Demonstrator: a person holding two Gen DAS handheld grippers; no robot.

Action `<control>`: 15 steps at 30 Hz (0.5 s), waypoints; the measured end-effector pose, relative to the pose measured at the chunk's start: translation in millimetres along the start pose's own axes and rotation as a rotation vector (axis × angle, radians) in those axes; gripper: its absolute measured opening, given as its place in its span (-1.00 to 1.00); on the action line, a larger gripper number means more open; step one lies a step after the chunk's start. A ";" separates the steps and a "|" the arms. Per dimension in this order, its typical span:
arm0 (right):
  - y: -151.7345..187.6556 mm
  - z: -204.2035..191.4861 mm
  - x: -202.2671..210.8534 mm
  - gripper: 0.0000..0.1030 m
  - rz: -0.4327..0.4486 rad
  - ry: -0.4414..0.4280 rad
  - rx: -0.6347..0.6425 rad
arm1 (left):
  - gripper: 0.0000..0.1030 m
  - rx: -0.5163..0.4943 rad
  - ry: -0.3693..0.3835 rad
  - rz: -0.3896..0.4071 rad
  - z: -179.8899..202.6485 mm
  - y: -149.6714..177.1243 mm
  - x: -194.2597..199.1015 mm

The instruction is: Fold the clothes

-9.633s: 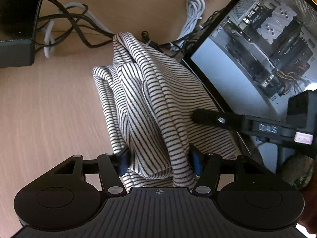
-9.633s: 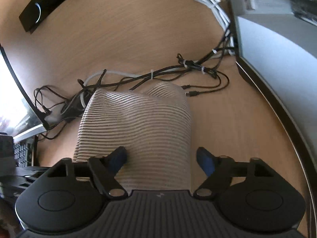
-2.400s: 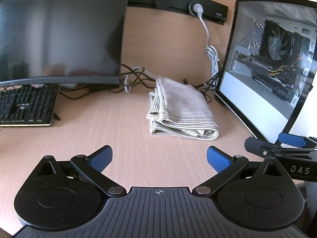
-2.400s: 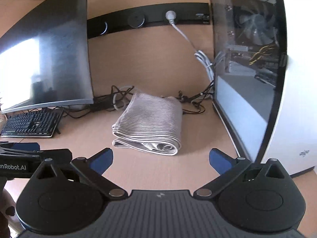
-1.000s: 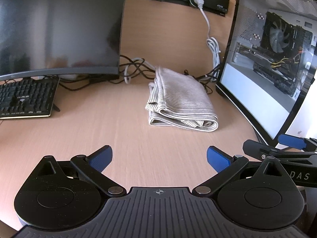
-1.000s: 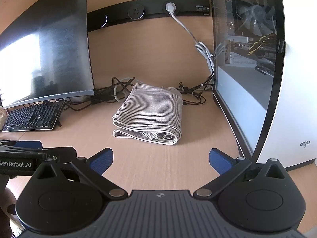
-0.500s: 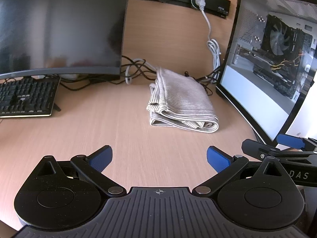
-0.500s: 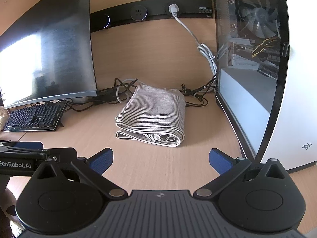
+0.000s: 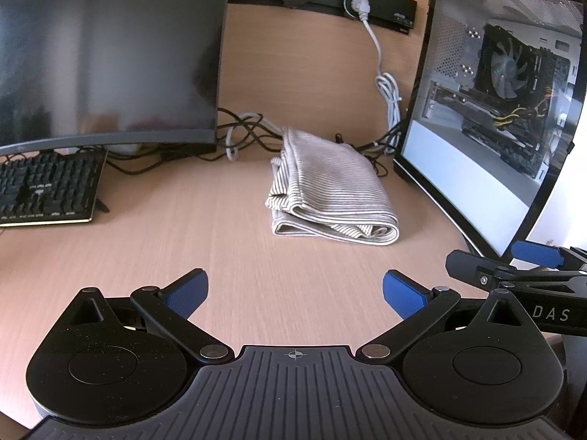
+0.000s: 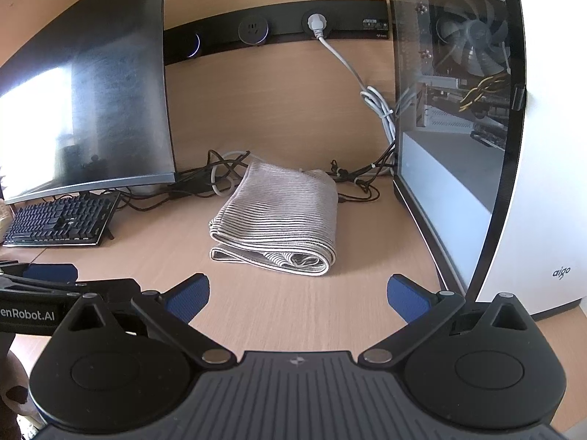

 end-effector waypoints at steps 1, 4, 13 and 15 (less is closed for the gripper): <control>0.1 0.0 0.0 1.00 0.000 0.000 0.000 | 1.00 0.001 0.000 -0.001 0.2 0.3 0.0; -0.1 -0.3 0.1 1.00 0.001 -0.002 0.001 | 1.00 0.003 -0.002 -0.003 -0.3 0.3 0.1; -0.6 -0.6 0.9 1.00 0.005 -0.012 0.004 | 1.00 0.011 -0.004 -0.003 -3.1 -0.2 1.0; -0.8 -0.2 0.8 1.00 0.005 -0.014 0.004 | 1.00 0.012 -0.003 -0.004 -3.6 -0.3 0.7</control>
Point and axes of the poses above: each gripper's, at about its wrist camera, not at the fingertips, and x roughly against the way its jaws point, z to its right, y to its underside, the point moved 1 cm from there along -x, roughly the way its jaws point, and after that the axes turned 1 degree about z, right-handed, at the moved point
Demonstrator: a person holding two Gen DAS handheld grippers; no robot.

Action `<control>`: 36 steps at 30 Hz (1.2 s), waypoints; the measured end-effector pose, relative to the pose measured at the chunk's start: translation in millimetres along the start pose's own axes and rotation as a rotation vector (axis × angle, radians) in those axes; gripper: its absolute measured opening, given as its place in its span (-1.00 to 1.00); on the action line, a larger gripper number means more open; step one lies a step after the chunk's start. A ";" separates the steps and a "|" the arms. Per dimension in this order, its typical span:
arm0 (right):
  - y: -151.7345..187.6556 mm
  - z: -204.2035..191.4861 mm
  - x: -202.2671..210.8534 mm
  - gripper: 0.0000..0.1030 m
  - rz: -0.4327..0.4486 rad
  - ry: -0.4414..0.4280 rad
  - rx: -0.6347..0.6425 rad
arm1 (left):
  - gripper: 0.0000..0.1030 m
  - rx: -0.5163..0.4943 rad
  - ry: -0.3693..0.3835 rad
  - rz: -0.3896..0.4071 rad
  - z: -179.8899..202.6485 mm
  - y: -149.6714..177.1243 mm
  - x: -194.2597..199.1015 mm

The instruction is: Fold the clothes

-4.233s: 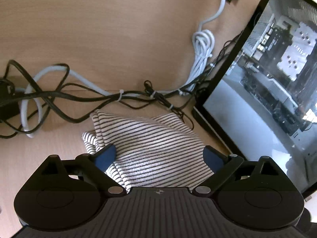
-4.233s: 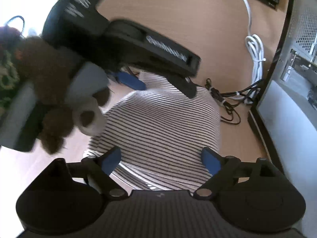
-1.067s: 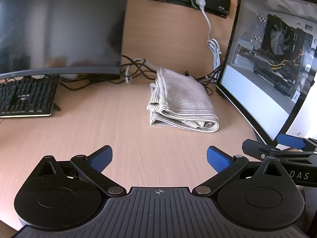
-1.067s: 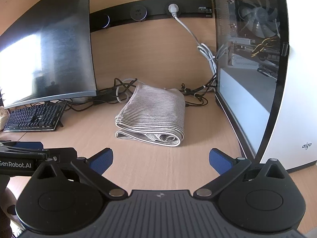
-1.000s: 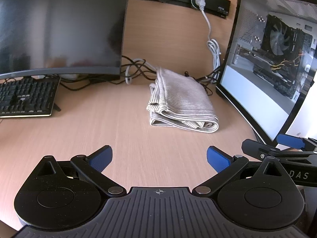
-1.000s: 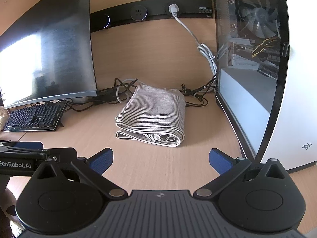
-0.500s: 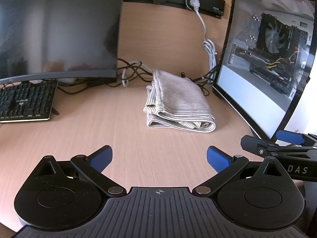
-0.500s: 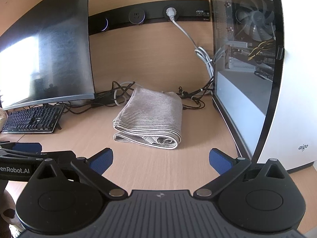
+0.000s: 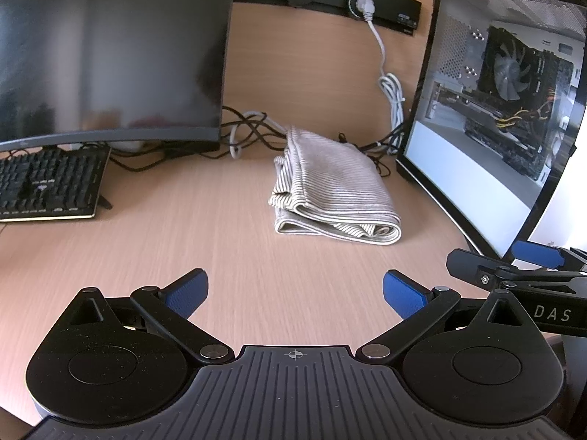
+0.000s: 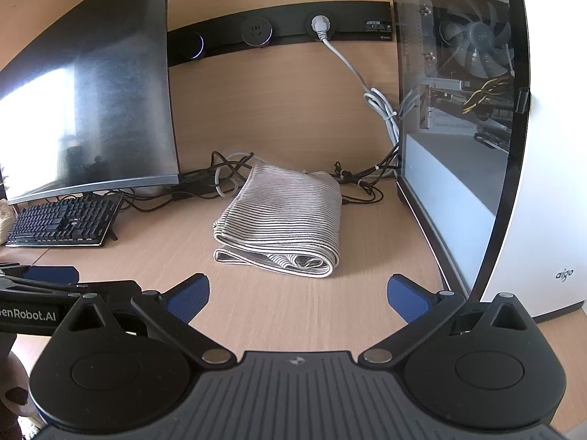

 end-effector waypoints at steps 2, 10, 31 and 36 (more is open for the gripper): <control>0.0 0.1 -0.3 1.00 -0.001 -0.001 0.000 | 1.00 0.003 0.004 0.002 -0.1 -0.2 0.3; 0.4 0.8 0.1 1.00 -0.003 -0.003 0.004 | 1.00 0.006 0.002 0.006 2.2 0.3 1.2; 1.3 5.8 -1.6 1.00 -0.010 -0.002 -0.010 | 1.00 0.007 -0.001 -0.013 4.7 -1.0 -5.6; 2.3 8.5 -0.7 1.00 -0.012 -0.001 -0.015 | 1.00 0.004 -0.004 -0.020 6.6 -0.6 -7.1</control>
Point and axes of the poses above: each gripper's, at about its wrist camera, not at the fingertips, and x roughly against the way its jaws point, z to its right, y to its underside, the point moved 1 cm from there along -x, roughly the way its jaws point, and after that the axes turned 1 degree about z, right-handed, at the moved point
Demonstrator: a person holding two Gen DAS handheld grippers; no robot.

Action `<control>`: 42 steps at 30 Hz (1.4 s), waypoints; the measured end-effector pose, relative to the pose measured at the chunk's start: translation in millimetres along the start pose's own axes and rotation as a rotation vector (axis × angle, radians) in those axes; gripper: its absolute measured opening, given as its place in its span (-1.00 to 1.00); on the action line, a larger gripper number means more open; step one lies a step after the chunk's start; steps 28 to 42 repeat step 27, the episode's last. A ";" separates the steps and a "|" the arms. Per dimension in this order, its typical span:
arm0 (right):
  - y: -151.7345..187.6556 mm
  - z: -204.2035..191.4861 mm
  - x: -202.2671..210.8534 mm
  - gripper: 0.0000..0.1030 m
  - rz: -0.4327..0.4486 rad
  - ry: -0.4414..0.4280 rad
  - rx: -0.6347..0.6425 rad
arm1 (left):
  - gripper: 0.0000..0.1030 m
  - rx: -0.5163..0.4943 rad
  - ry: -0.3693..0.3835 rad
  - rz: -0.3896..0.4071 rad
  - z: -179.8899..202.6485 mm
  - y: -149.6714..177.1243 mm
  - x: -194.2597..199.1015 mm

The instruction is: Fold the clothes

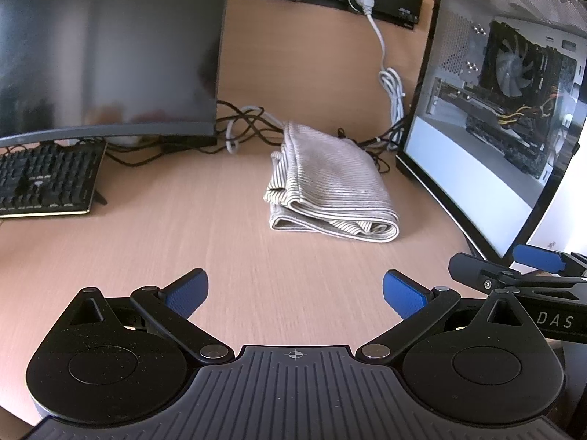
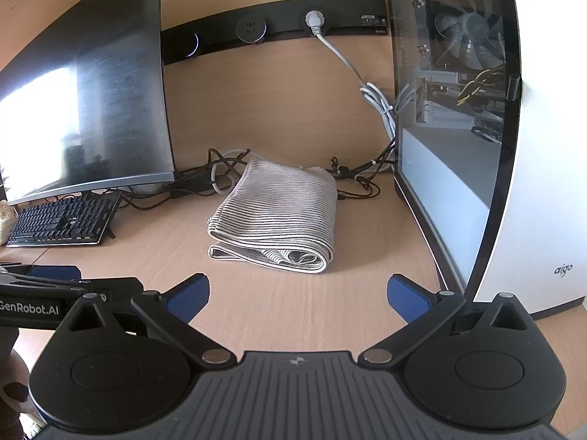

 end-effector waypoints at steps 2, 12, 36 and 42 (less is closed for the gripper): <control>0.3 1.0 0.2 1.00 -0.002 -0.001 -0.002 | 1.00 -0.001 0.000 -0.001 1.1 0.3 0.0; 1.4 2.4 0.9 1.00 -0.004 -0.003 -0.004 | 1.00 0.001 -0.005 -0.004 2.7 0.5 1.5; -12.8 -11.4 4.6 1.00 0.009 0.030 -0.041 | 1.00 0.029 0.014 0.001 -28.0 -19.3 5.8; -12.8 -11.4 4.6 1.00 0.009 0.030 -0.041 | 1.00 0.029 0.014 0.001 -28.0 -19.3 5.8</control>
Point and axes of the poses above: each gripper's, at about its wrist camera, not at the fingertips, and x roughly against the way its jaws point, z to its right, y to its underside, the point moved 1 cm from there along -x, roughly the way its jaws point, and after that the axes turned 1 degree about z, right-handed, at the moved point
